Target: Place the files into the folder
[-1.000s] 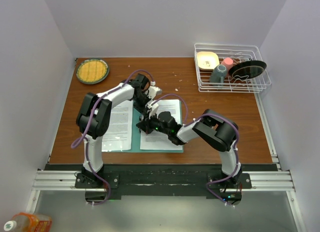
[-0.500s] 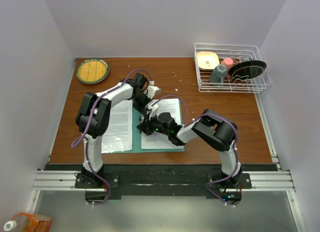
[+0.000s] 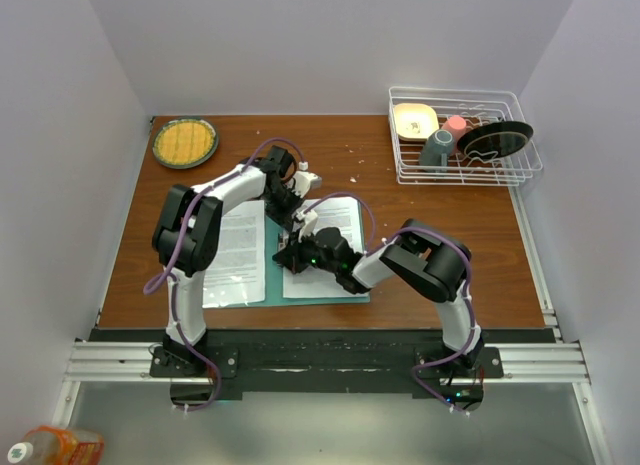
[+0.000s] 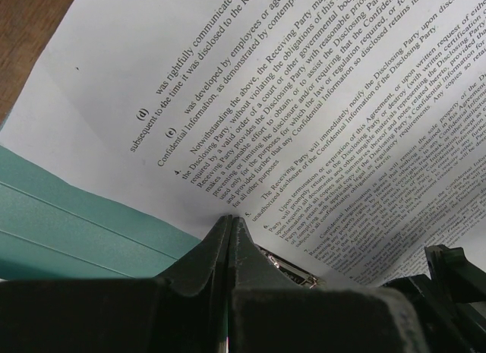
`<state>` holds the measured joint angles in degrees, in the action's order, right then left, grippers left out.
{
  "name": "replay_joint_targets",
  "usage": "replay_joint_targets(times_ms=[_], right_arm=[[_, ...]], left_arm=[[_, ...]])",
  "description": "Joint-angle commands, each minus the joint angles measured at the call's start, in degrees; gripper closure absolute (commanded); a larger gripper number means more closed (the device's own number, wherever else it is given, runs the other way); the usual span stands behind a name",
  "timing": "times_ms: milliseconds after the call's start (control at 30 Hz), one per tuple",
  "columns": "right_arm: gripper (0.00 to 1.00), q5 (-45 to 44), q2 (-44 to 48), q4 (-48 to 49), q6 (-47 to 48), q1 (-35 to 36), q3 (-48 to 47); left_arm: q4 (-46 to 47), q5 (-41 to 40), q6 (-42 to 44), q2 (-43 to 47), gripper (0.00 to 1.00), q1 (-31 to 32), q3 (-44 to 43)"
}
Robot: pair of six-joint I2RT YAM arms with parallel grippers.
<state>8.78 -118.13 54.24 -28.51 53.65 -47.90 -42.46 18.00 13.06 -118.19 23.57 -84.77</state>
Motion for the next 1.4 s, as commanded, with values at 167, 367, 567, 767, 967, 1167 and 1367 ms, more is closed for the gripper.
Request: replay_joint_targets(times_ms=[167, 367, 567, 767, 967, 1167, 1367], right_arm=[[1.00, -0.95, -6.41, -23.21, -1.81, 0.23, 1.41], [1.00, 1.68, -7.64, -21.46, -2.77, -3.36, 0.70], [1.00, 10.72, -12.98, -13.48, -6.20, -8.29, 0.70], [1.00, 23.38, -21.44, 0.24, -18.93, -10.76, -1.84], [1.00, 29.01, -27.41, 2.79, -33.25, -12.16, -4.83], [1.00, 25.78, -22.25, -21.01, -30.92, -12.43, -5.54], [1.00, 19.53, -10.39, -29.08, -25.64, -12.43, -4.57]], left_arm=[[2.20, -5.78, 3.20, -5.82, 1.00, -1.07, 1.89], [2.20, -5.43, 3.11, -5.91, 1.00, -1.25, 2.07], [2.47, -5.69, 3.11, -6.00, 1.00, -1.25, 2.77], [2.64, -5.87, 2.85, -5.47, 1.00, -1.25, 3.12], [2.47, -5.96, 3.02, -4.42, 1.00, -1.25, 3.38], [2.12, -5.61, 3.11, -2.66, 1.00, -1.25, 4.17], [2.47, -5.08, 3.11, -1.34, 1.00, -1.25, 4.97]])
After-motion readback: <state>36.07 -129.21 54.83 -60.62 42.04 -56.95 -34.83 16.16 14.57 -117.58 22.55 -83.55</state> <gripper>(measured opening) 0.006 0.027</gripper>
